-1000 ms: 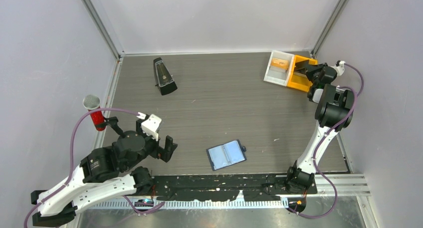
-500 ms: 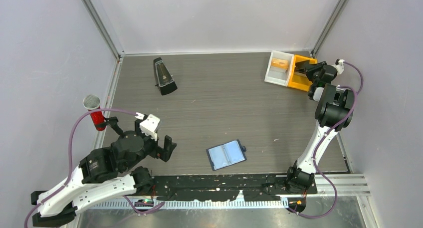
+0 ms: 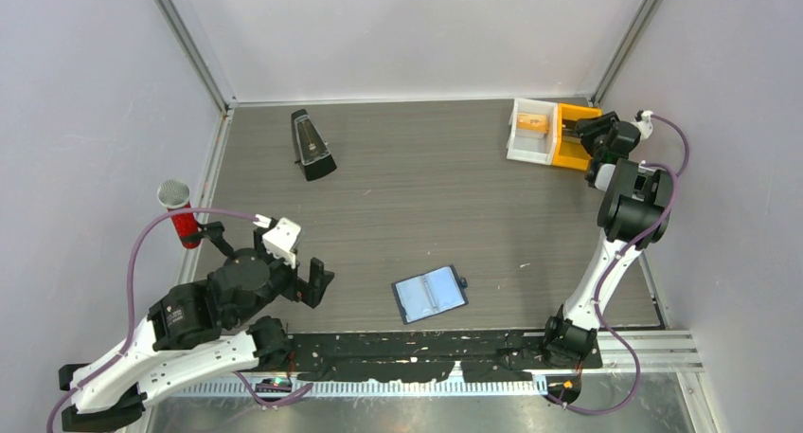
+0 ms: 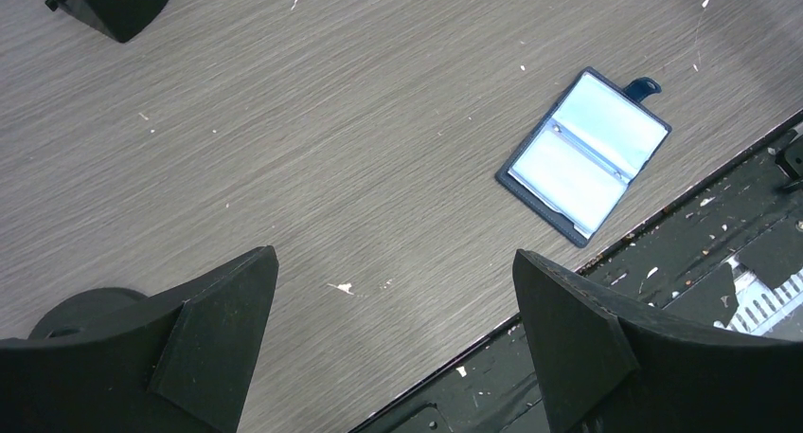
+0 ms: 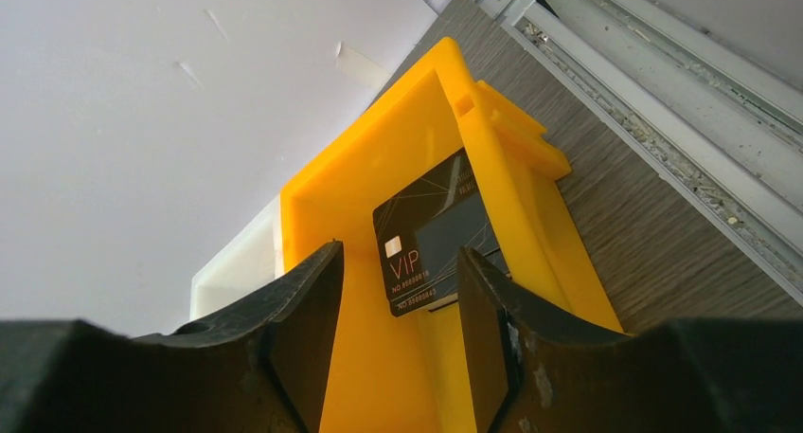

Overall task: Take the credit cards out of the card holder
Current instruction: Place the credit card in the storage box.

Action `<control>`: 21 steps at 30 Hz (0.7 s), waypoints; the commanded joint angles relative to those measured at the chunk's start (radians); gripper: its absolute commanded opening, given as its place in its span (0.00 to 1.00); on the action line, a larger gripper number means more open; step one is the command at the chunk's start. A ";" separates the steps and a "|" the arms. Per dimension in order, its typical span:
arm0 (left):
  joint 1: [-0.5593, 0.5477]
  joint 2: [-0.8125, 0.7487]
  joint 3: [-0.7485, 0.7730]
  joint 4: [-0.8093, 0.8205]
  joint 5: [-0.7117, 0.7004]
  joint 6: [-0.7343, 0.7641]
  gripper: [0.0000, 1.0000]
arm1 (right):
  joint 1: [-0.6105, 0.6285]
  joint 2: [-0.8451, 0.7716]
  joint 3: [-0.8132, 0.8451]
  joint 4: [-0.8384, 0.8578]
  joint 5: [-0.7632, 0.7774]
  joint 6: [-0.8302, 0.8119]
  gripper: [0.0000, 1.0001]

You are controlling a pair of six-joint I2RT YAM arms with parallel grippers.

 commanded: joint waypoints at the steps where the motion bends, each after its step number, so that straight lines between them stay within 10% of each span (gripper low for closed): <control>1: 0.004 -0.002 -0.001 0.037 -0.003 0.020 0.99 | -0.006 -0.083 0.032 0.016 0.007 -0.029 0.55; 21: 0.004 -0.060 -0.009 0.061 0.035 0.035 0.99 | -0.004 -0.186 -0.242 0.372 -0.279 0.244 0.52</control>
